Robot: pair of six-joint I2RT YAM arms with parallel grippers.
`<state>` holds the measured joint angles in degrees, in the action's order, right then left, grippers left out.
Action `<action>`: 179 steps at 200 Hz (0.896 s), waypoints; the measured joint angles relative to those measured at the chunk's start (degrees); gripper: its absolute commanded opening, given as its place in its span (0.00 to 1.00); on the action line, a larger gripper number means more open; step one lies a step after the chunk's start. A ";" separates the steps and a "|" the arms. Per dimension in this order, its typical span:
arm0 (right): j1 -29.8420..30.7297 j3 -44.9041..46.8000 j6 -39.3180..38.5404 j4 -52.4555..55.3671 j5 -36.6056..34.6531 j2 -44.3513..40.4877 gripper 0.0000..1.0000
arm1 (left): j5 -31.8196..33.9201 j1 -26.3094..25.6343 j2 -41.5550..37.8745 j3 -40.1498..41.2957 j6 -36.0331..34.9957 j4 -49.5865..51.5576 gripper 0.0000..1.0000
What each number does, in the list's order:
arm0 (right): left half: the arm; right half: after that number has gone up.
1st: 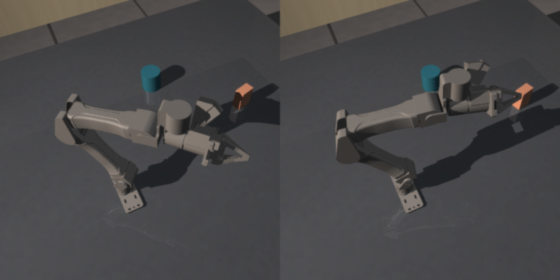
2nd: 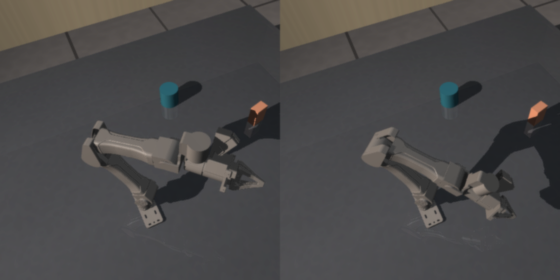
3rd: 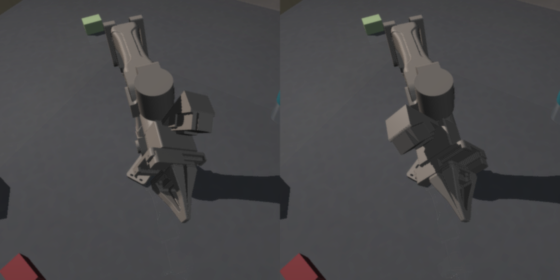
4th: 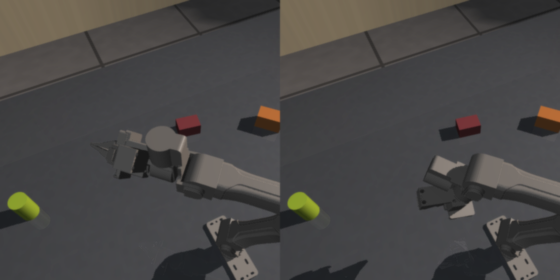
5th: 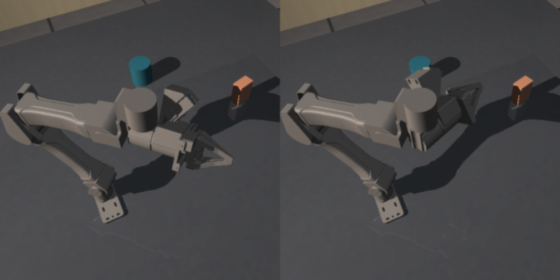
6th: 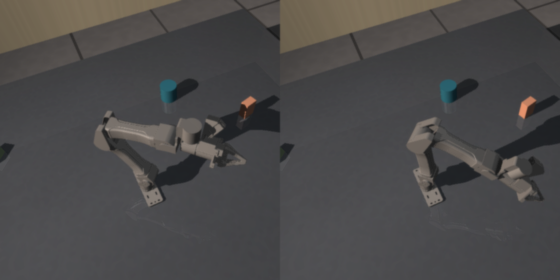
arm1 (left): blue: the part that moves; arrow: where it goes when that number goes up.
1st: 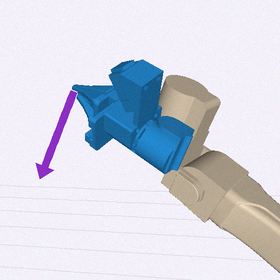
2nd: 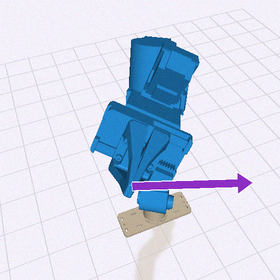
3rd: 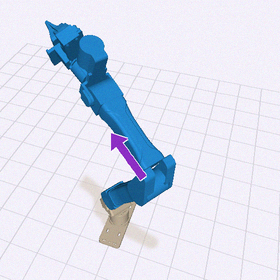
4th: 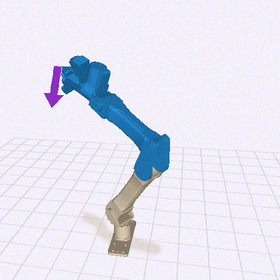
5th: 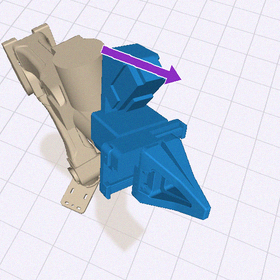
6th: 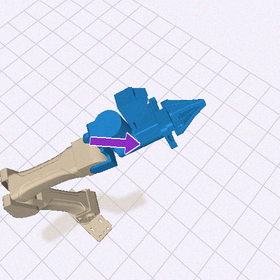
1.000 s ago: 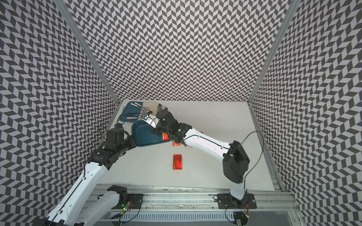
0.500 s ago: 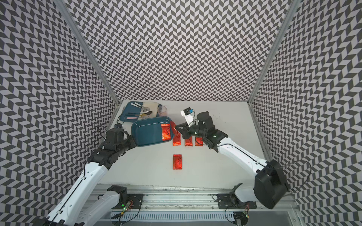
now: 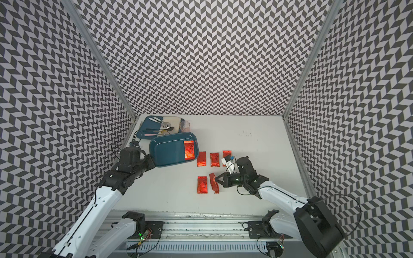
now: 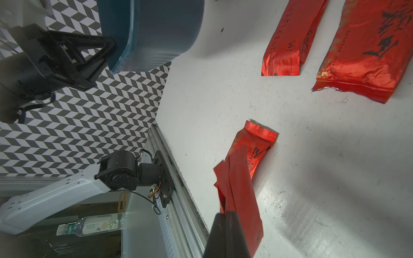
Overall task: Take the tea bags out of the storage box
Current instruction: Place the tea bag at the center of the board.
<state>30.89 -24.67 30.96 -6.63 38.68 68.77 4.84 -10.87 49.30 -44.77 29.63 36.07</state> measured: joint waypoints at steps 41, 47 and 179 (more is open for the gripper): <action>-2.40 4.22 4.09 -7.80 0.83 5.03 0.00 | 0.00 -0.28 -0.02 0.00 0.00 0.00 0.00; -2.71 4.37 4.50 -8.63 0.90 6.03 0.00 | 0.00 -0.37 -0.02 0.00 0.00 0.00 0.00; -8.59 6.51 3.30 -16.17 3.37 16.44 0.13 | -0.02 -0.79 0.24 0.00 0.00 0.00 0.00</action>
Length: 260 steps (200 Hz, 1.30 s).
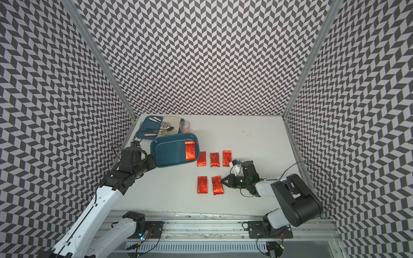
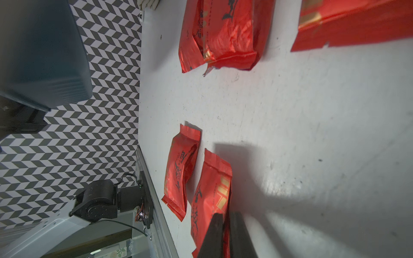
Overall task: Take the tea bags out of the storage box
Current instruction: Place the tea bag at the center of the board.
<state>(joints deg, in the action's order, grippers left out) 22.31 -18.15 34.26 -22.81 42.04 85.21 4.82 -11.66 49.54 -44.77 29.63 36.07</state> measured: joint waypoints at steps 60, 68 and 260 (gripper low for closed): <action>-0.28 0.00 -0.74 0.24 -1.51 -0.20 0.38 | 0.00 0.00 0.00 0.00 0.00 0.00 0.00; -0.33 0.00 -0.76 0.59 -1.79 -0.61 0.46 | 0.00 0.00 0.00 0.00 0.00 0.02 0.00; 27.61 -22.75 -3.15 38.71 -44.17 0.74 0.89 | 0.00 -0.35 0.00 0.00 0.00 0.00 0.00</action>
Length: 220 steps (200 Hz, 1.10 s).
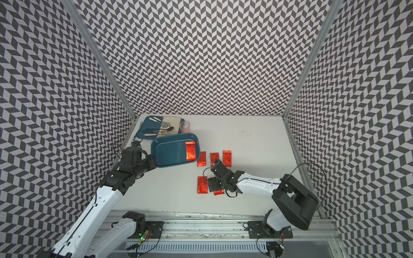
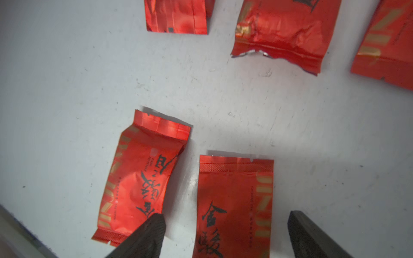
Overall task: Take the tea bags out of the storage box
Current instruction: Place the tea bag at the center of the board.
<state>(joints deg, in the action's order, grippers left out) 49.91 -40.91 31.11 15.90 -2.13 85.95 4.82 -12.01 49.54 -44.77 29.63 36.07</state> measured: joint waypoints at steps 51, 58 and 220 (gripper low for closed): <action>0.17 -2.27 0.02 1.95 -3.06 2.78 0.82 | 0.00 0.00 0.00 0.00 0.00 0.00 0.00; 0.17 -2.62 0.02 1.97 -3.28 3.17 0.82 | 0.00 0.00 0.00 0.00 0.00 0.00 0.00; 0.42 -4.92 5.62 0.55 -5.38 6.27 0.65 | -0.02 -0.02 0.00 0.00 0.00 0.00 0.00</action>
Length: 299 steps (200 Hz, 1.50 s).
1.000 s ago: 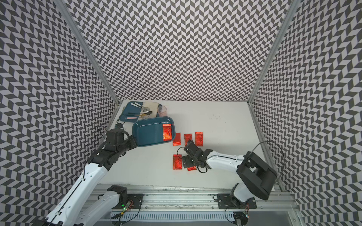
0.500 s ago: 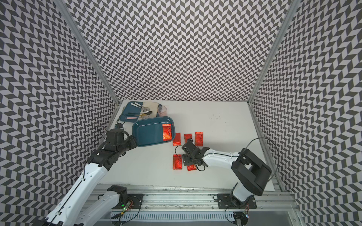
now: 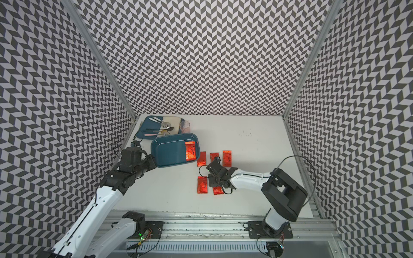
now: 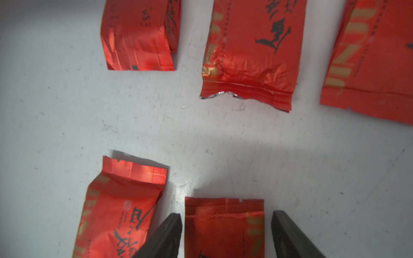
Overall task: Take the tea bags out of the storage box
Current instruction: Place the tea bag at the center of the board.
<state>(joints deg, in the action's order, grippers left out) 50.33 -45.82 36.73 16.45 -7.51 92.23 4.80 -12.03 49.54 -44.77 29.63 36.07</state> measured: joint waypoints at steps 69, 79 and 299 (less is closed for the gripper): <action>0.17 -0.68 1.36 0.11 -1.44 0.83 0.62 | 0.00 -0.02 0.00 0.00 0.00 0.00 0.00; 0.17 -0.68 1.44 0.11 -1.62 0.85 0.62 | 0.00 -0.02 0.00 0.00 0.00 0.00 0.00; 1.09 -1.62 1.51 4.33 -2.51 0.52 0.77 | 0.02 -0.37 0.00 0.00 0.00 0.00 0.00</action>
<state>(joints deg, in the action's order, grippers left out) 51.42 -47.44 38.24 20.78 -10.02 92.75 4.82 -12.40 49.54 -44.77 29.63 36.07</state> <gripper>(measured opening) 0.766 0.098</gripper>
